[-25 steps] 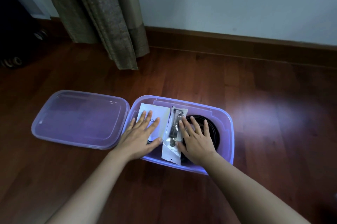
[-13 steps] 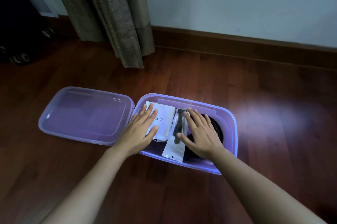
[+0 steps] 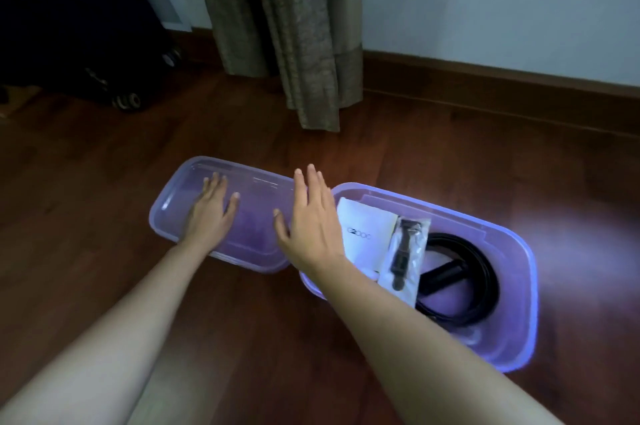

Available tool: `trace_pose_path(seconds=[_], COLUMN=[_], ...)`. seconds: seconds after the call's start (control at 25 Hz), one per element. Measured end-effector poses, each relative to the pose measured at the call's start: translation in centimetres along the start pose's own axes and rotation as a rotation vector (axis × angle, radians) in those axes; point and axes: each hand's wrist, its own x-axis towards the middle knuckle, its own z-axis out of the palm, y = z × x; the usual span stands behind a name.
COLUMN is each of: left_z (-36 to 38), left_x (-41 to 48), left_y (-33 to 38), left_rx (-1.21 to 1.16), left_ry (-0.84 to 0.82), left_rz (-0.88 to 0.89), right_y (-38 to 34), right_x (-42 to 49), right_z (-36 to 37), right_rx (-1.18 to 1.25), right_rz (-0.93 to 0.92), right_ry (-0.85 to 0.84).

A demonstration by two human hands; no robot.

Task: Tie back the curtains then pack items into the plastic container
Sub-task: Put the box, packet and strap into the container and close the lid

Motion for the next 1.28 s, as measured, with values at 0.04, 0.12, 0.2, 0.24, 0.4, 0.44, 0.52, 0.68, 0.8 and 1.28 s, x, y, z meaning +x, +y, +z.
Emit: trace_pose_path(seconds=[0.04, 0.12, 0.2, 0.24, 0.4, 0.44, 0.52, 0.68, 0.8, 1.28], left_z=[-0.2, -0.4, -0.3, -0.3, -0.2, 0.0, 0.3, 0.4, 0.0, -7.7], left_x=[0.5, 1.3, 1.8, 2.2, 3.7, 4.1, 4.8, 5.8, 6.4, 5.0], left_y=[-1.6, -4.4, -6.5, -7.3, -9.3, -9.7, -10.5, -11.3, -11.6, -6.4], left_rx=[0.031, 0.117, 0.191, 0.206, 0.159, 0.14, 0.129, 0.068, -0.045, -0.132], left_ry=[-0.029, -0.095, -0.138, -0.146, -0.149, -0.162, -0.165, -0.086, -0.041, 0.188], left_rz=[-0.052, -0.127, -0.17, -0.198, -0.326, -0.358, -0.408, -0.528, -0.526, -0.515], right_y=[-1.0, -2.2, -2.6, -2.7, -1.9, -1.5, -1.0, 0.3, 0.6, -0.7], right_x=[0.4, 0.9, 1.4, 1.8, 4.0, 4.5, 5.2, 5.5, 5.6, 6.5], right_z=[1.1, 3.2, 4.7, 5.4, 7.4, 7.8, 8.5, 9.4, 9.5, 1.7], right_rx=[0.018, -0.001, 0.003, 0.012, -0.053, -0.068, -0.074, -0.068, -0.014, 0.09], right_rz=[0.042, 0.141, 0.243, 0.289, 0.408, 0.449, 0.534, 0.562, 0.537, 0.235], right_ry=[-0.053, -0.163, -0.262, -0.299, -0.363, -0.365, -0.37, -0.422, -0.435, 0.049])
